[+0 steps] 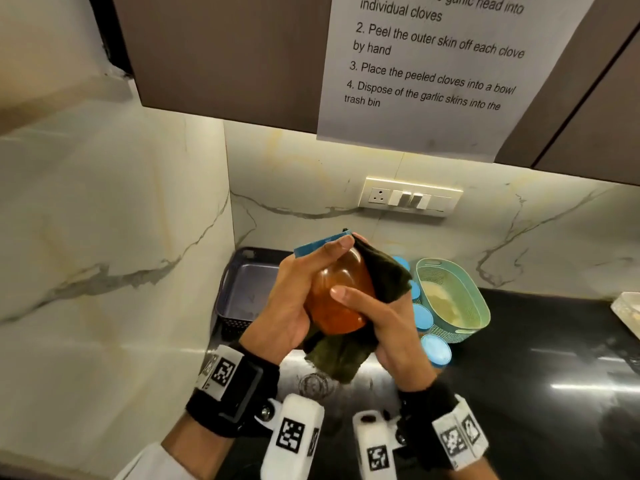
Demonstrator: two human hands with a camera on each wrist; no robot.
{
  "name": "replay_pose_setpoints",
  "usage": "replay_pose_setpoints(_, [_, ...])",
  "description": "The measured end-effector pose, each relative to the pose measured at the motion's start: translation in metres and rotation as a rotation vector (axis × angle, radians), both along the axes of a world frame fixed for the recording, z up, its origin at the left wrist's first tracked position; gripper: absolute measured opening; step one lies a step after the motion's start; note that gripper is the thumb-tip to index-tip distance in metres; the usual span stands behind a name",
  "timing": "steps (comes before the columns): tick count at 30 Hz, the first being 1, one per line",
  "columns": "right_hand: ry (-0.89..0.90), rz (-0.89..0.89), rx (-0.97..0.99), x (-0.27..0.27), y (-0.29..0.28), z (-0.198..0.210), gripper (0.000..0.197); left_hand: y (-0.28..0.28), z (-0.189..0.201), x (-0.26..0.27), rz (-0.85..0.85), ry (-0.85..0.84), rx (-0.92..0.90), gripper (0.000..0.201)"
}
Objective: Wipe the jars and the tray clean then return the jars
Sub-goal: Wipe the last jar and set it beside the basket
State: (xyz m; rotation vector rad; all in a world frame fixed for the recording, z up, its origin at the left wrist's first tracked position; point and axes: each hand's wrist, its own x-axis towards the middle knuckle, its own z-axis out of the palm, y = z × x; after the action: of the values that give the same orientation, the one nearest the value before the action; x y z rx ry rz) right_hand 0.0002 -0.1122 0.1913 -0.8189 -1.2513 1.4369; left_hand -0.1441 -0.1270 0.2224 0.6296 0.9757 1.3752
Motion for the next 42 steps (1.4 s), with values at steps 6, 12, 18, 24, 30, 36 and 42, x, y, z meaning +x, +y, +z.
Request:
replay_pose_setpoints(6, [-0.163,-0.235,0.571,-0.02,-0.025,0.001,0.067,0.001,0.0,-0.003,0.051,-0.022,0.147,0.081])
replay_pose_setpoints(12, [-0.087,-0.122,0.353,-0.02,-0.006,0.013,0.053,0.003,-0.005,0.001,0.141,0.005,0.107,0.093])
replay_pose_setpoints(18, [-0.263,-0.198,0.647,-0.018,-0.015,0.001,0.07,0.0,-0.002,-0.004,0.084,-0.085,0.125,0.049])
replay_pose_setpoints(24, [-0.178,-0.037,0.27,-0.01,0.0,0.016,0.076,0.008,-0.015,0.003,0.142,-0.017,0.096,0.112])
replay_pose_setpoints(30, [-0.361,-0.206,0.642,-0.009,-0.009,-0.016,0.085,0.008,-0.017,0.004,0.149,-0.054,-0.003,0.1])
replay_pose_setpoints(36, [-0.213,-0.136,0.16,-0.004,-0.009,-0.013,0.082,0.009,-0.008,0.021,0.217,0.156,0.023,0.1])
replay_pose_setpoints(42, [0.047,0.154,-0.17,0.026,0.015,-0.002,0.103,0.004,0.0,-0.002,-0.126,0.12,0.085,0.056])
